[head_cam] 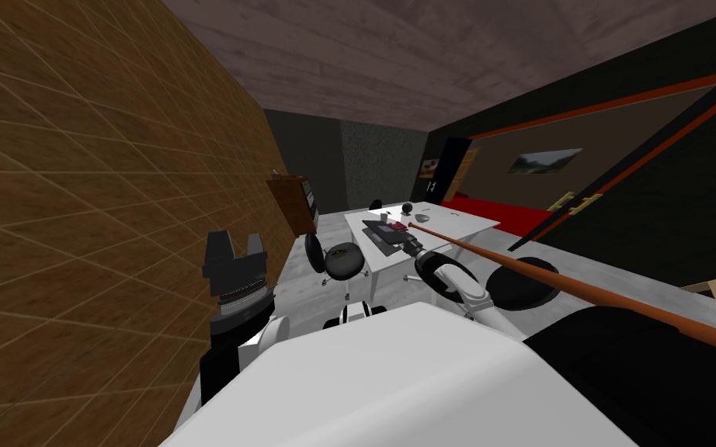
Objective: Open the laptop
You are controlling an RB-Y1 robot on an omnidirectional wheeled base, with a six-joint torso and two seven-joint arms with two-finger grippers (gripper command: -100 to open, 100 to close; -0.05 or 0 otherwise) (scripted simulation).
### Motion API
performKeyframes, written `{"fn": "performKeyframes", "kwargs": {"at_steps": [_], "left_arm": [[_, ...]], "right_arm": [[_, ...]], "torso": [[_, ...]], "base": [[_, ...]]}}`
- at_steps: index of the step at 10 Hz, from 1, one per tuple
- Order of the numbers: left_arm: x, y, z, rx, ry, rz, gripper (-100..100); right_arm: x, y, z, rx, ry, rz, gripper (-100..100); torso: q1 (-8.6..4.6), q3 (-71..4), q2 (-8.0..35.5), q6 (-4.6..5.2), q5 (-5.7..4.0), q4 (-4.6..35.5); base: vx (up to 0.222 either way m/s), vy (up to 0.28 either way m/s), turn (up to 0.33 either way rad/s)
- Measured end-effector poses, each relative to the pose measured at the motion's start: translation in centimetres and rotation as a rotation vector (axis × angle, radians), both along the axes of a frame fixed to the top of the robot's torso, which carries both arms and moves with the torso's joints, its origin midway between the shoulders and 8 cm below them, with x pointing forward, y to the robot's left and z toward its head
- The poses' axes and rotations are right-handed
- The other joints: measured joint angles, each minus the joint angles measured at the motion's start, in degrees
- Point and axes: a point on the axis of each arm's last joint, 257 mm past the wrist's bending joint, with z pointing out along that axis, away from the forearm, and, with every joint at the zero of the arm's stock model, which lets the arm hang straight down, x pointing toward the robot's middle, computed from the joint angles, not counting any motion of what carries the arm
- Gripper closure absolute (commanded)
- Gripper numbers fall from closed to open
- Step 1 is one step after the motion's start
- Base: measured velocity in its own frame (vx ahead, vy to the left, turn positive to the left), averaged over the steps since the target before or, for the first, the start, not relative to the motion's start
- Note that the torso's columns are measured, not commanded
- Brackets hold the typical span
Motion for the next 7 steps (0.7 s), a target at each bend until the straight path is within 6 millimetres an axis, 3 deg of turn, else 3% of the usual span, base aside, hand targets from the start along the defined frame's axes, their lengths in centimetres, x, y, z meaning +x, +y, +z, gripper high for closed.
{"fn": "performKeyframes", "kwargs": {"at_steps": [1, 2, 7], "left_arm": [[0.00, 0.00, 0.00, 0.000, 0.000, 0.000, 0], [0.00, 0.00, 0.00, 0.000, 0.000, 0.000, 0], [0.00, 0.00, 0.00, 0.000, 0.000, 0.000, 0]], "right_arm": [[0.06, -0.59, 0.66, 0.003, -0.001, 0.005, -100], [0.05, -0.66, 0.67, 0.005, 0.001, 0.005, 0], [-0.05, -0.62, 0.29, 0.007, 0.008, 0.006, 0]], "torso": [[-0.05, 0.0, 0.0, 0.00, -0.02, 0.0], [-0.22, 0.0, 0.0, -0.01, -0.09, 0.0], [-0.13, -0.1, -0.1, 0.01, -0.10, -0.1]], "base": [[0.007, 0.038, -0.011], [0.001, 0.010, 0.005], [0.000, 0.001, 0.000]]}}
